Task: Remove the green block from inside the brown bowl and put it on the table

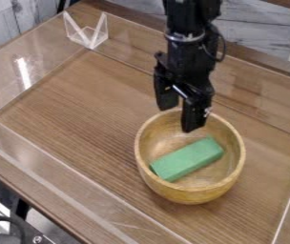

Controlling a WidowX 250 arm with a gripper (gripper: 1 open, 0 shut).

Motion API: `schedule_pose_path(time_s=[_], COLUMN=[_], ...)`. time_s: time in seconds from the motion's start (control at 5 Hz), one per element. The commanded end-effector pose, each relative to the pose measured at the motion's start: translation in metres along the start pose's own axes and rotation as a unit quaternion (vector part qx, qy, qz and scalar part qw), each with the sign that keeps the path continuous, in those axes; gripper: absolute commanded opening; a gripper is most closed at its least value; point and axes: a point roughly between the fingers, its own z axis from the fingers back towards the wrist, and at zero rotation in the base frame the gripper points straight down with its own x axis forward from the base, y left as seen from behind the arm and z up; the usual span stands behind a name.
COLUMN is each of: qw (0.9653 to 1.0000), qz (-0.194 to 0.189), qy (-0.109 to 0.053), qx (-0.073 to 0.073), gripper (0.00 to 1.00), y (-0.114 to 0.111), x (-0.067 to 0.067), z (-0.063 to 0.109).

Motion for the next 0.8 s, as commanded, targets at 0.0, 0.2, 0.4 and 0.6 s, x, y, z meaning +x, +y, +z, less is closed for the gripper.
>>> schedule_pose_path(time_s=[0.0,0.2,0.4,0.6], qw=[0.9996,0.9991,0.9987,0.9986], qz=[-0.019,-0.033,-0.043,-0.045], qy=[-0.019,-0.021,-0.024,-0.025], qx=[0.011,0.013,0.015,0.013], gripper=[1.0,1.0,1.0,1.0], y=[-0.003,-0.007,-0.01,-0.01], x=[0.007,0.01,0.012,0.012], z=[-0.007,-0.019,-0.031,-0.039])
